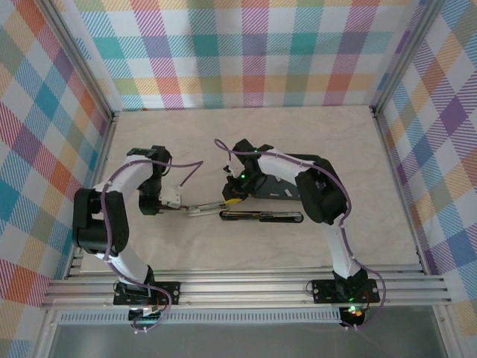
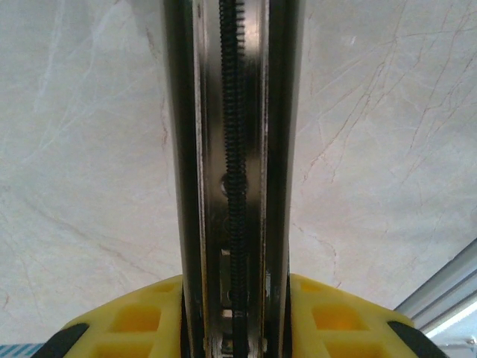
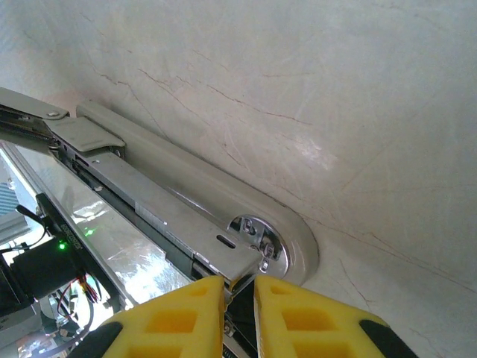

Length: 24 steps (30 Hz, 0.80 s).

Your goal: Load the staples into the stapler

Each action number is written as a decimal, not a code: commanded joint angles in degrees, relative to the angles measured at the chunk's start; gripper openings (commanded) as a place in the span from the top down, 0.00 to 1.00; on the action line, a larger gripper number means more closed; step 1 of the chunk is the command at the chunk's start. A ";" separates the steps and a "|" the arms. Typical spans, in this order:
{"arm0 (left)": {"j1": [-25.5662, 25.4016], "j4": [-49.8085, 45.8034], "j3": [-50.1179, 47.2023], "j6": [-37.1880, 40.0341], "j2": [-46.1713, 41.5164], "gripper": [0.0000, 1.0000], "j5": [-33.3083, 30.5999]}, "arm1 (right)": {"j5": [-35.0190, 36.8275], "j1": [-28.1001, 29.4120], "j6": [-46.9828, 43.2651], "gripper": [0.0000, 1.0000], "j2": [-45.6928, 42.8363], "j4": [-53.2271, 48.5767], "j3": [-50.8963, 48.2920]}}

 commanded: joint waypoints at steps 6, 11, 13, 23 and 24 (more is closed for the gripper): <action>-3.68 -9.19 7.09 -4.11 1.89 0.74 -1.81 | -0.19 0.41 1.30 0.81 -0.80 1.86 -2.05; -4.86 -10.80 8.29 -5.35 3.01 0.74 -3.97 | -0.81 0.41 1.47 0.81 -1.42 2.74 -2.32; -4.87 -10.45 7.44 -5.60 3.14 0.74 -4.37 | -0.97 0.46 1.43 0.81 -1.93 3.06 -2.44; -5.36 -10.78 7.03 -8.60 4.03 0.74 -6.78 | -3.90 0.42 2.85 0.81 -3.41 6.45 -4.19; -5.64 -11.16 7.69 -8.72 4.15 0.74 -6.75 | -4.65 0.41 3.25 0.81 -3.59 7.41 -4.59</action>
